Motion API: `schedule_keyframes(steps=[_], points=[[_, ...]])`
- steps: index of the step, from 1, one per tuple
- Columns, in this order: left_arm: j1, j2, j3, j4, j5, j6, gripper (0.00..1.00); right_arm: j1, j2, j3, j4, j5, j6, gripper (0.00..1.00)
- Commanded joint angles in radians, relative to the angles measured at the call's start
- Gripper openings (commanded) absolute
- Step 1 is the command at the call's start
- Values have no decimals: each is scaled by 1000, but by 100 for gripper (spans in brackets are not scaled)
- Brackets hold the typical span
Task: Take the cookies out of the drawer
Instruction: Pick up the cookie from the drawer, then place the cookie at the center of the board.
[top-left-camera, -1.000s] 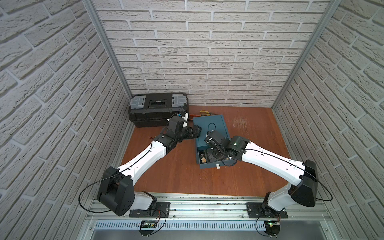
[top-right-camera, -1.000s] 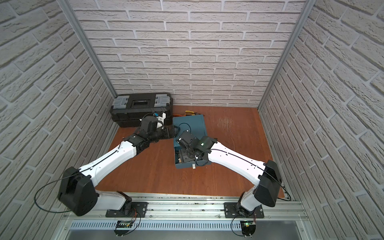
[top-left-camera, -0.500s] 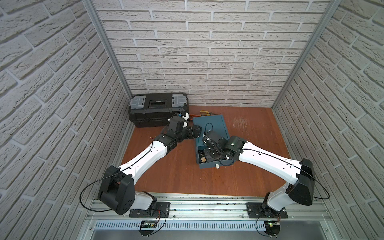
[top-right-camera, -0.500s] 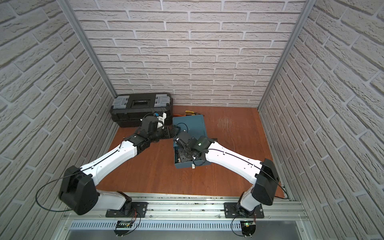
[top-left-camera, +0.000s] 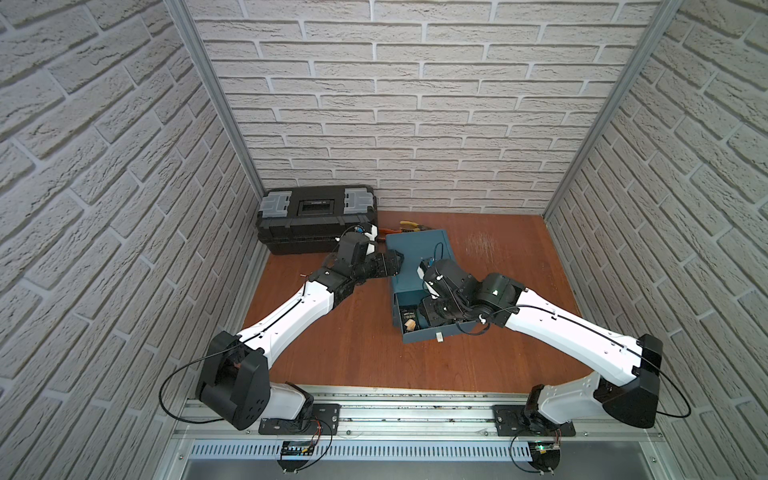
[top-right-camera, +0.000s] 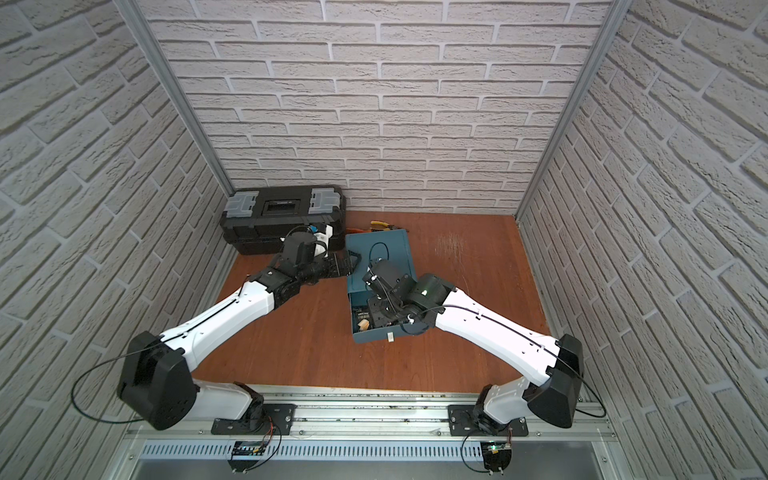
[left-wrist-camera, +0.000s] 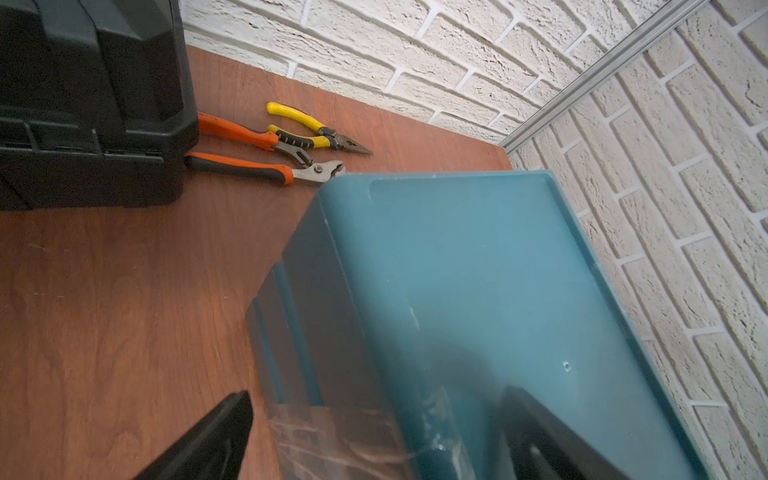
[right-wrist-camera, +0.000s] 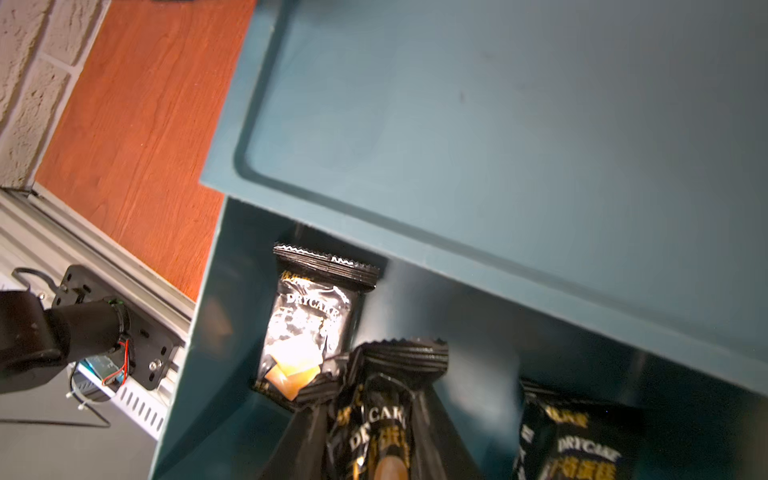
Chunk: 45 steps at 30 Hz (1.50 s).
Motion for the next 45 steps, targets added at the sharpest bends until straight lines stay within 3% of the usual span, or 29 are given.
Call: schedule_keyframes(steps=[1,15,19,28,31,35,39,45], points=[[-8,-2,32,-2,-15,8,99,3,-39,35,-34,-10,-63,17],[-27,18,64,-16,-20,10,99,-1,-117,76,62,-3,-83,16],[-26,8,66,-23,-33,17,99,-47,-135,141,48,-1,-87,16],[-26,-19,57,-37,-43,23,98,-301,-162,198,-41,-19,-170,15],[-27,-28,51,-36,-48,22,99,-415,-170,141,-33,10,-212,15],[-27,-31,53,-41,-48,23,99,-562,-155,7,72,-40,-227,14],[-27,-32,54,-49,-54,28,99,-696,-77,-114,205,-130,-236,11],[-27,-19,64,-51,-51,31,98,-760,122,-152,325,-133,-269,7]])
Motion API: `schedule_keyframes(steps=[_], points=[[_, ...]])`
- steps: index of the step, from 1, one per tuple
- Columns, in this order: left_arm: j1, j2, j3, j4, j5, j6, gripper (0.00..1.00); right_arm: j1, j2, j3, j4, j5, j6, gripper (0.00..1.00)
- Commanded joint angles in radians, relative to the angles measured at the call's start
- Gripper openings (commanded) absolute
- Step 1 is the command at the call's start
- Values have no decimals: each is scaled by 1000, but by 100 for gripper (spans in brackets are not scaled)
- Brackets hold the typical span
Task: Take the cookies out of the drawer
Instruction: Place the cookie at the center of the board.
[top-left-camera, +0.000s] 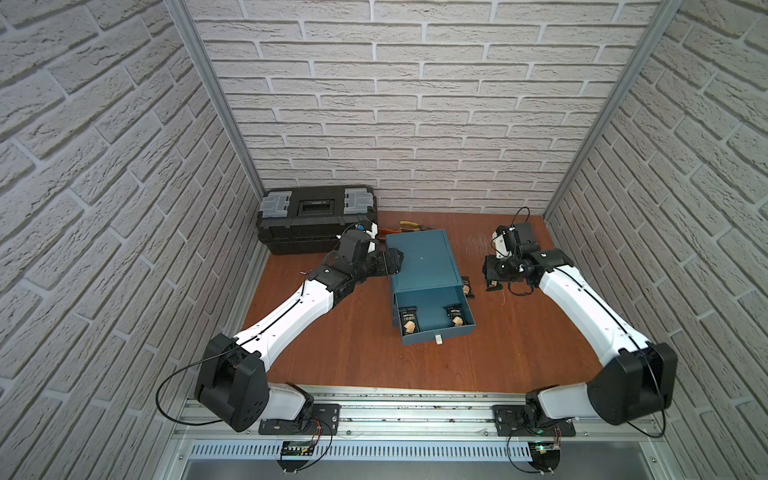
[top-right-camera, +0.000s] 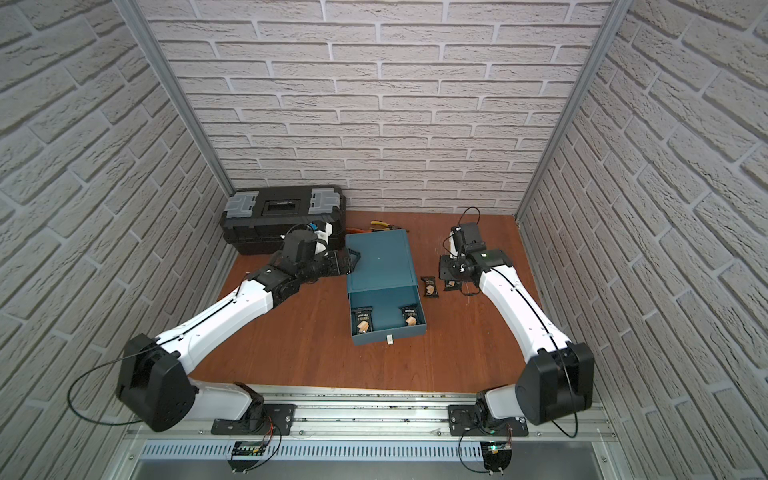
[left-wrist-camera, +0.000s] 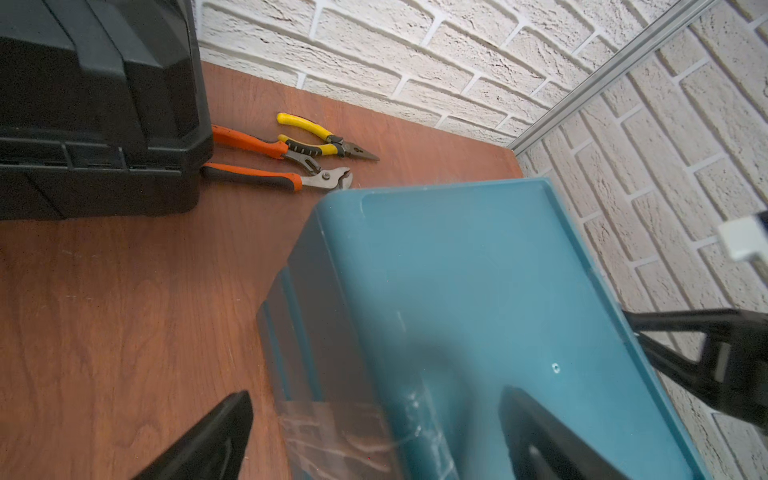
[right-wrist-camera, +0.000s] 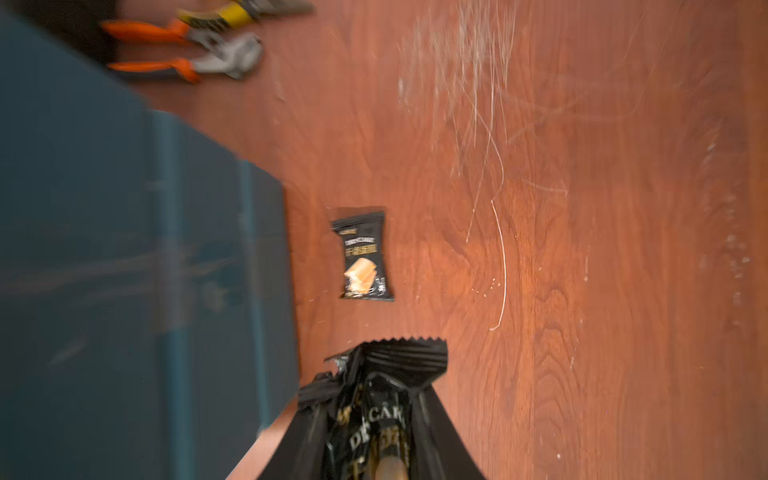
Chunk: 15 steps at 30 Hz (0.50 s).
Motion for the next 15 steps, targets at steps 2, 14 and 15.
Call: schedule_keyframes(steps=[2,14,15], points=[[-5,-8,19,15,-7,16,99,-5,112,-7,169,-3,-37,6],[-10,-20,13,2,-18,28,98,-25,334,-1,286,62,-45,6],[-11,-18,13,3,-18,27,99,-27,343,-2,291,50,-41,6]])
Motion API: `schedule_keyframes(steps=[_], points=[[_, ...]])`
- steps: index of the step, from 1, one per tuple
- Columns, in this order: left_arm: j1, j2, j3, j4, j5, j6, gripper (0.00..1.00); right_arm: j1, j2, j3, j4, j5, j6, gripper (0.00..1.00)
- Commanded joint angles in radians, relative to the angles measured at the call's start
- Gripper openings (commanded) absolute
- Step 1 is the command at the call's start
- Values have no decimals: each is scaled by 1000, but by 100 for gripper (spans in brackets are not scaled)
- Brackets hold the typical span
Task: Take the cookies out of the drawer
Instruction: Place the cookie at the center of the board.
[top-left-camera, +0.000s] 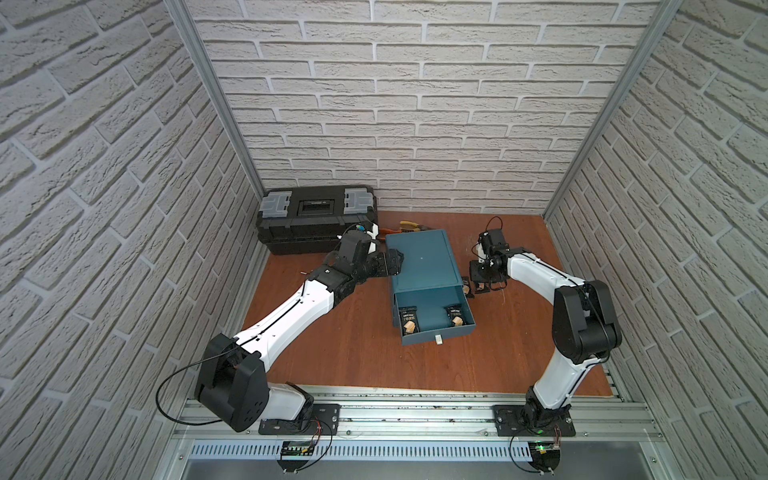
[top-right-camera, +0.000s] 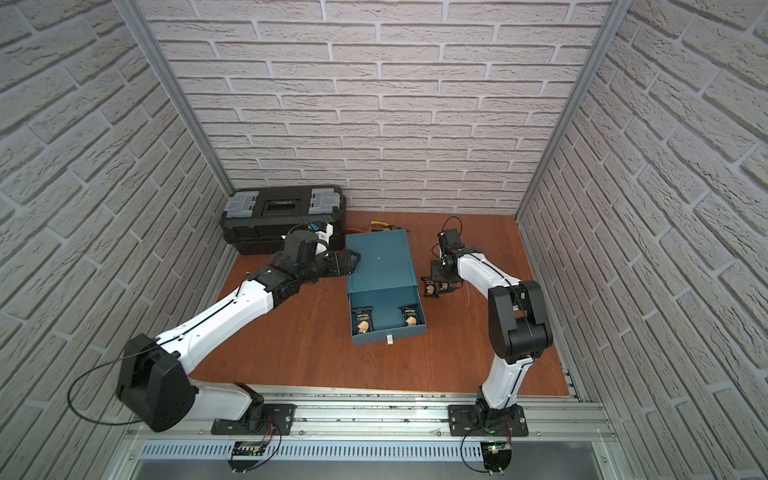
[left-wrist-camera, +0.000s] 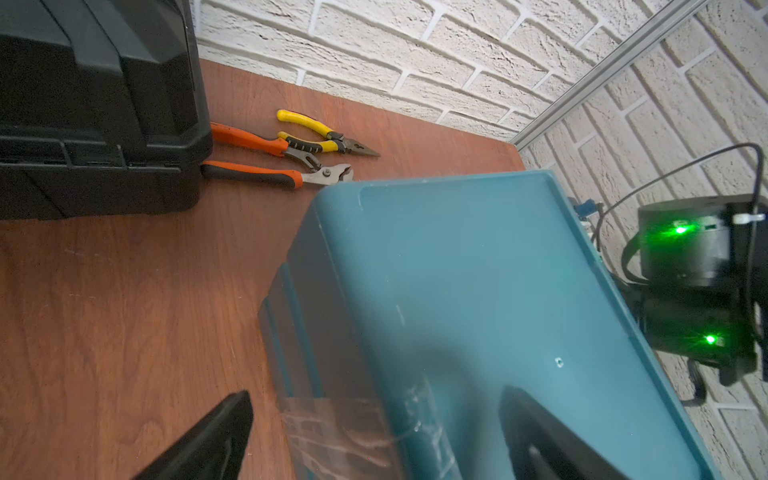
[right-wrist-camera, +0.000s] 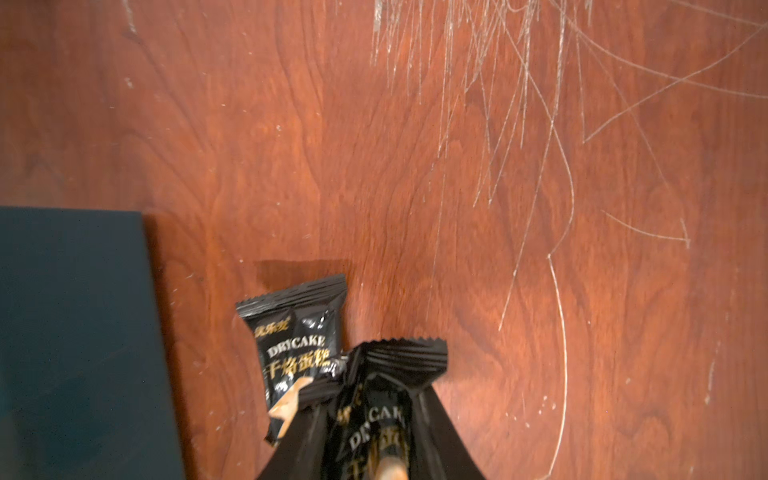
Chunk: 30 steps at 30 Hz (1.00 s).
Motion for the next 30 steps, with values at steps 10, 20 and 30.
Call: schedule_keyframes(steps=[10,20,30], points=[[-8,-29,12,4,-14,18,99,-11,67,2,77,-4,39,14],[-8,-49,8,-9,-20,27,98,-11,54,-6,55,9,66,45],[-9,-107,102,-163,-50,91,98,-9,-147,-3,-29,-42,93,56]])
